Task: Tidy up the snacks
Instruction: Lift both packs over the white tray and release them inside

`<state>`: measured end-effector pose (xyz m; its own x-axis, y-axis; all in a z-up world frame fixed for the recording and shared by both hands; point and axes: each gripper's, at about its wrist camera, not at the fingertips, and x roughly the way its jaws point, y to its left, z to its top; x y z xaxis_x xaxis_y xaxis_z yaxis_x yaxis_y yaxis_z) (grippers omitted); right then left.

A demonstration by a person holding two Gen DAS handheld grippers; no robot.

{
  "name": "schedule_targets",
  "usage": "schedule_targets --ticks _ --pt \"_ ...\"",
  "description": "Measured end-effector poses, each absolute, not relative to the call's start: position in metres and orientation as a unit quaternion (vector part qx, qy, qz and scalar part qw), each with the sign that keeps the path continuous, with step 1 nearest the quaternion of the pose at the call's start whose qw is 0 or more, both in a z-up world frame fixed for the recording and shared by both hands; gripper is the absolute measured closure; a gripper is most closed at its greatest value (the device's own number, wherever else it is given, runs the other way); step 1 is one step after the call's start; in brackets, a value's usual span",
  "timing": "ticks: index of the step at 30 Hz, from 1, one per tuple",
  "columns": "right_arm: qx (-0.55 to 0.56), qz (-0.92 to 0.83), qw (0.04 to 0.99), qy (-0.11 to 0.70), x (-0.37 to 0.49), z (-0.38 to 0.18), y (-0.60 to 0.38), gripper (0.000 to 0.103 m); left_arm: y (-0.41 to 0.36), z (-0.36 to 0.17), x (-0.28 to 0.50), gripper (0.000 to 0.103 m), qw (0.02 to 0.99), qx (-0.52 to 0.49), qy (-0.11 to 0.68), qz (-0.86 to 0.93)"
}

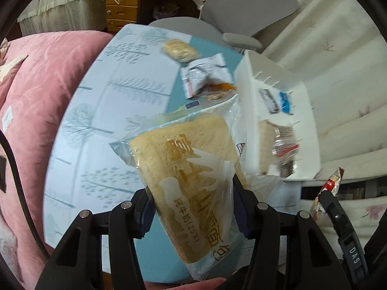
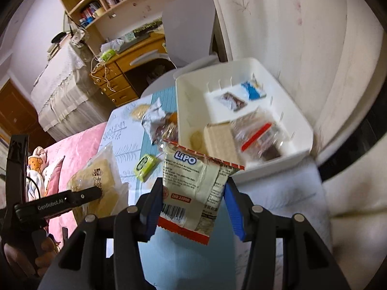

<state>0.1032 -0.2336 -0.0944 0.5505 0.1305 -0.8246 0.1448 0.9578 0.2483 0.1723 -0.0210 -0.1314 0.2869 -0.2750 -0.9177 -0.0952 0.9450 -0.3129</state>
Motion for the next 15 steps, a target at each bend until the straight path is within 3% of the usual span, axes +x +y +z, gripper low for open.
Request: schedule_targets --ticks 15 --pt "0.09 0.045 0.9 0.424 0.13 -0.086 -0.318 0.054 -0.127 -0.104 0.215 0.048 0.82 -0.149 0.541 -0.107"
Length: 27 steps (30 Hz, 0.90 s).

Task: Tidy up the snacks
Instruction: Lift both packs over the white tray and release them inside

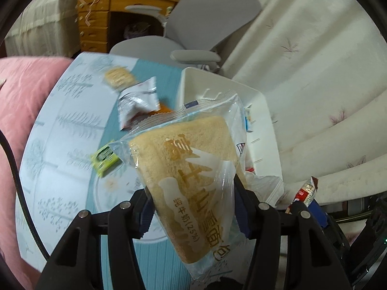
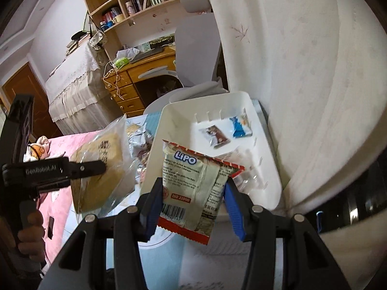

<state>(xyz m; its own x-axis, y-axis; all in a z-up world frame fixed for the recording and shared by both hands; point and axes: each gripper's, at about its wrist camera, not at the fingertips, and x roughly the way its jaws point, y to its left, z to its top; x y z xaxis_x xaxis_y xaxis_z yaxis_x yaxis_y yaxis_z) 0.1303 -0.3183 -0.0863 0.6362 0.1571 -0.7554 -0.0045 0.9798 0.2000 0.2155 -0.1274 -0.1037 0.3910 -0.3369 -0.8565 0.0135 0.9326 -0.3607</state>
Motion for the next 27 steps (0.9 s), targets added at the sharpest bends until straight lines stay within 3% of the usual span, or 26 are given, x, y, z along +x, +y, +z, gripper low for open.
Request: schedule_targets --ticks 13,18,20,27 --pt "0.085 0.048 0.903 0.419 0.158 -0.097 -0.361 0.054 -0.198 -0.102 0.263 0.045 0.829 -0.117 0.53 -0.137" --pt "0.103 0.052 0.901 0.419 0.165 -0.104 -0.369 0.051 -0.207 -0.107 0.271 0.026 0.829 -0.12 0.53 -0.132" --pt "0.109 0.049 0.894 0.433 0.17 -0.11 -0.372 0.046 -0.206 -0.108 0.271 0.025 0.83 -0.118 0.531 -0.125" --pt "0.134 0.04 0.874 0.465 0.175 -0.122 -0.376 0.045 -0.191 -0.115 0.266 0.02 0.821 -0.125 0.546 -0.109"
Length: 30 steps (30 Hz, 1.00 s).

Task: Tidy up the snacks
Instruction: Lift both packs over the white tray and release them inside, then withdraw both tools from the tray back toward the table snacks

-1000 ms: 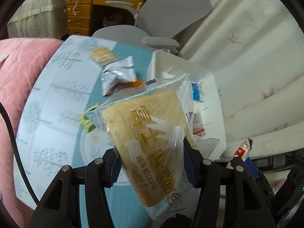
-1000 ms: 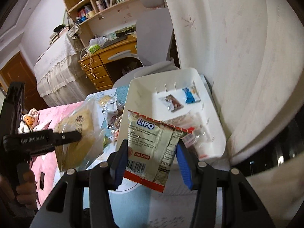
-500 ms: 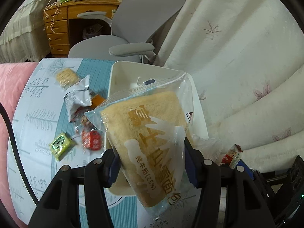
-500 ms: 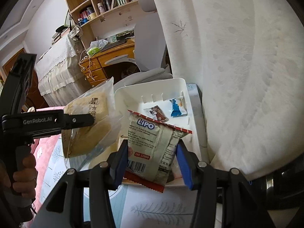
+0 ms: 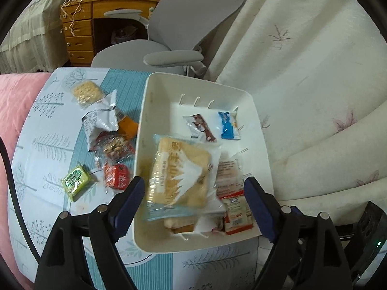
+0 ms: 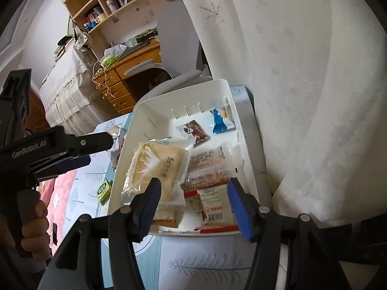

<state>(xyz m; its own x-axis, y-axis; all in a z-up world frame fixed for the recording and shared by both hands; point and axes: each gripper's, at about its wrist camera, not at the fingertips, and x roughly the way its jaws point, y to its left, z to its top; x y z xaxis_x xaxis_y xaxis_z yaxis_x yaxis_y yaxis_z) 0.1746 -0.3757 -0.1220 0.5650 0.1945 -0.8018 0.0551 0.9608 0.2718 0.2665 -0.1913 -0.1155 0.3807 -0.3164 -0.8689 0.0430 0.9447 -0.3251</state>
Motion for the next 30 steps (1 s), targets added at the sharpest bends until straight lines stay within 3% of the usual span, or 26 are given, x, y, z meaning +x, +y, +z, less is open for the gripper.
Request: schedule_targets --ticks 17,30 --pt "0.183 0.04 0.825 0.534 0.161 -0.153 -0.354 0.044 -0.117 -0.156 0.201 0.02 0.785 -0.16 0.597 -0.04" --pt "0.161 0.031 0.811 0.561 0.133 -0.162 -0.296 0.044 -0.033 -0.18 0.159 0.02 0.764 -0.167 0.623 0.014"
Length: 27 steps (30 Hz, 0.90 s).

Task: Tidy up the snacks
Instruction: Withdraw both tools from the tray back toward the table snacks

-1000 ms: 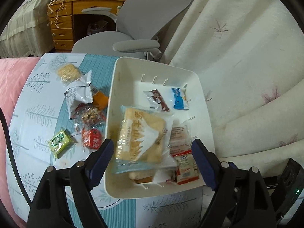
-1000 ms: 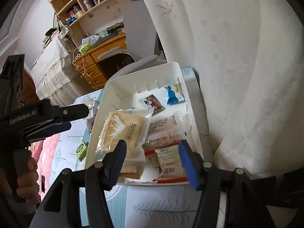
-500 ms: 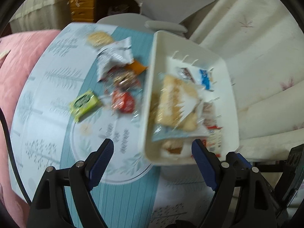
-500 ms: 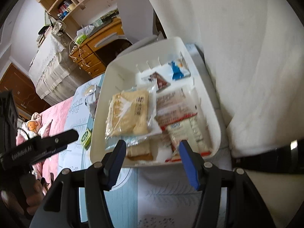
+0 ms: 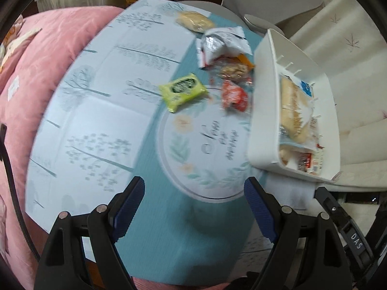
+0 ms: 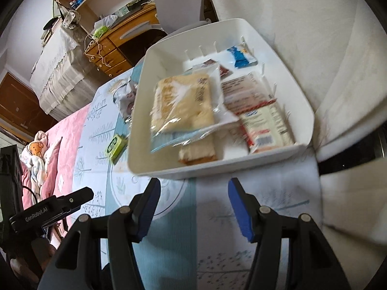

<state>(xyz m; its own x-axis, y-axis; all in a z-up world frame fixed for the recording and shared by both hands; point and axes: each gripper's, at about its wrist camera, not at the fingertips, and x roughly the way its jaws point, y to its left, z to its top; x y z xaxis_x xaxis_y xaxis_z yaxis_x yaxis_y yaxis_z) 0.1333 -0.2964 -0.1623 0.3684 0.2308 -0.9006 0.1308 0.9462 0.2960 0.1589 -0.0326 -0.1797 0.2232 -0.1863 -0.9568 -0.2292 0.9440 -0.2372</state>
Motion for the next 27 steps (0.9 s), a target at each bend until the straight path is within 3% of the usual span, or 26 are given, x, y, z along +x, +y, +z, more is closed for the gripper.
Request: schedule_targets --ticks 11,15,27 --pt "0.195 -0.015 0.804 0.561 0.11 -0.157 -0.231 0.044 0.054 -0.174 0.143 0.019 0.758 -0.098 0.645 -0.004" --pt "0.229 -0.049 0.802 0.55 0.097 -0.158 -0.211 0.045 0.08 -0.175 0.139 0.014 0.746 -0.084 0.66 -0.018" --pt "0.35 -0.103 0.772 0.521 0.062 -0.167 -0.176 0.045 0.123 -0.172 0.136 0.014 0.753 -0.053 0.654 -0.048"
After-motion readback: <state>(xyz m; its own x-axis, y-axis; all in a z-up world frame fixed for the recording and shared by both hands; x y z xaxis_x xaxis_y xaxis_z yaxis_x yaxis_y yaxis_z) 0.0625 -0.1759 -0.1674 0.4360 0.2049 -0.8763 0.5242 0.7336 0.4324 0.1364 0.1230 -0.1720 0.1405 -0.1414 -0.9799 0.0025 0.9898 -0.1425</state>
